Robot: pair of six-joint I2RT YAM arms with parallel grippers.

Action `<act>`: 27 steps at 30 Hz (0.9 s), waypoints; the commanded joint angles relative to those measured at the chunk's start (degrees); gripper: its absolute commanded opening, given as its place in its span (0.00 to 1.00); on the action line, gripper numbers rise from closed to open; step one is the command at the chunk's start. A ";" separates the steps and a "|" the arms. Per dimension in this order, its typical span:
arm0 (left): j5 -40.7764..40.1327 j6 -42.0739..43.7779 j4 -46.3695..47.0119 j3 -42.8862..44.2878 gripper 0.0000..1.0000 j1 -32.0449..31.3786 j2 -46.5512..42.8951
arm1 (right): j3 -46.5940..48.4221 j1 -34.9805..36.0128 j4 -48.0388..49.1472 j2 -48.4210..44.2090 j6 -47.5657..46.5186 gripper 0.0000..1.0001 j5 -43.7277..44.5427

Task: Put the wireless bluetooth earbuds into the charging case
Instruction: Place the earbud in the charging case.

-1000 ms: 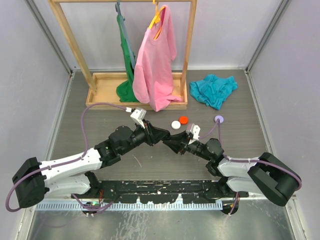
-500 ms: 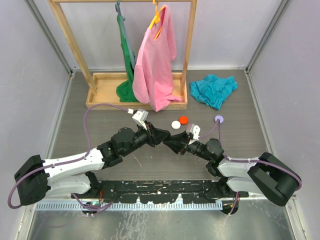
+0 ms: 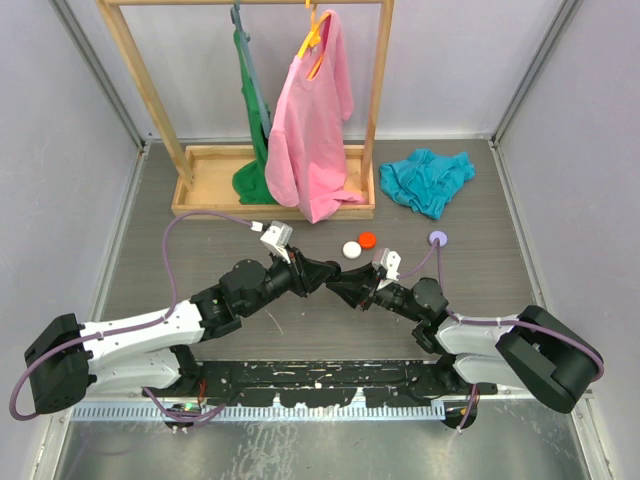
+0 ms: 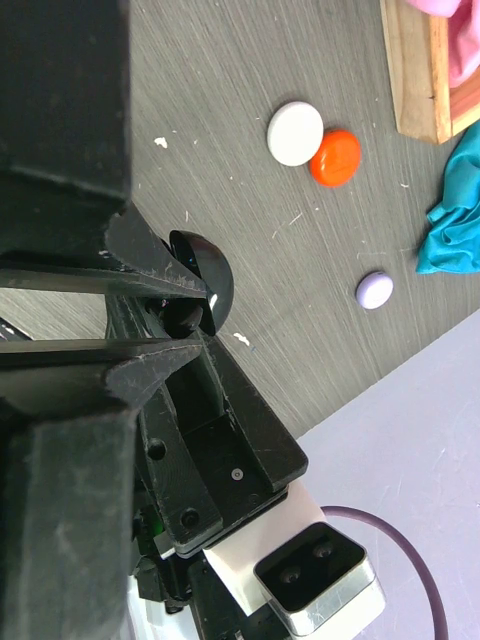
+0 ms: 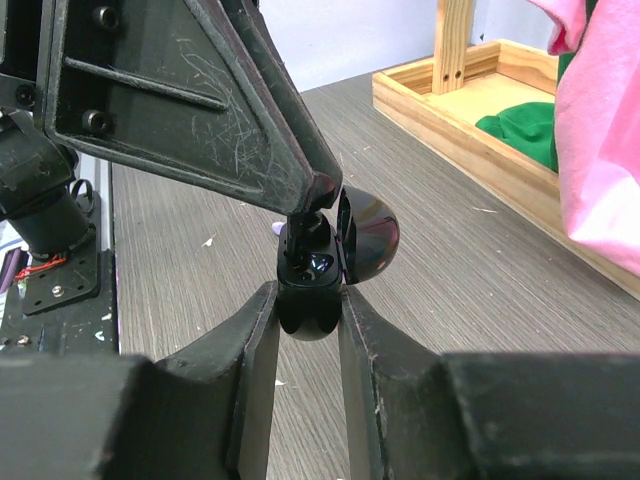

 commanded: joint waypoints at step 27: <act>3.43 1.47 -6.66 5.58 0.43 -0.37 -1.50 | 0.51 -0.05 3.99 -1.19 0.12 0.01 0.06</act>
